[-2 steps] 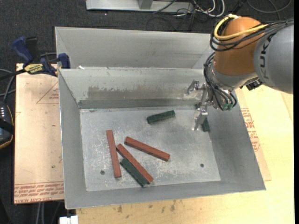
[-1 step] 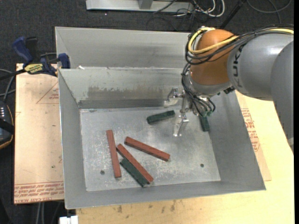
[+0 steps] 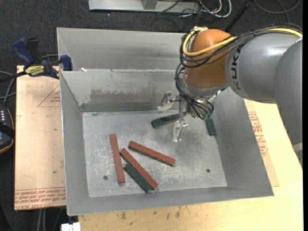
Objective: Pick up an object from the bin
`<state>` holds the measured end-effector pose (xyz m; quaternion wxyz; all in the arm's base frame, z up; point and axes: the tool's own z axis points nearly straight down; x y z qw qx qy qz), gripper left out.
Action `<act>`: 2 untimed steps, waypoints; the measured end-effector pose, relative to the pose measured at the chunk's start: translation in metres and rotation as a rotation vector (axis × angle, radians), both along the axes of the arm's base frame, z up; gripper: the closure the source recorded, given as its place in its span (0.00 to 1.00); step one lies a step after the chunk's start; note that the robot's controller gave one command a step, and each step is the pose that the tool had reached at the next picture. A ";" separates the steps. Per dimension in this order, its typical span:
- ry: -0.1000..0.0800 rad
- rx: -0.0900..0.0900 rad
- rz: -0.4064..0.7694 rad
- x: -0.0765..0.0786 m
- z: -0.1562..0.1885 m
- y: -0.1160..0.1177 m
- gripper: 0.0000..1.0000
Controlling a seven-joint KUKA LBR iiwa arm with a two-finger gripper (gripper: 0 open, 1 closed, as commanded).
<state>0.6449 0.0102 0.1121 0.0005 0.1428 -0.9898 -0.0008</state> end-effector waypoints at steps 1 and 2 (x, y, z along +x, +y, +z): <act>-0.006 0.001 -0.055 0.003 0.012 0.005 0.00; -0.007 0.004 -0.049 0.011 -0.038 -0.010 0.00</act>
Offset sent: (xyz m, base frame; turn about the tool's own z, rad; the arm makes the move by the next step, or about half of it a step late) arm 0.0080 -0.0123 -0.0421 0.0465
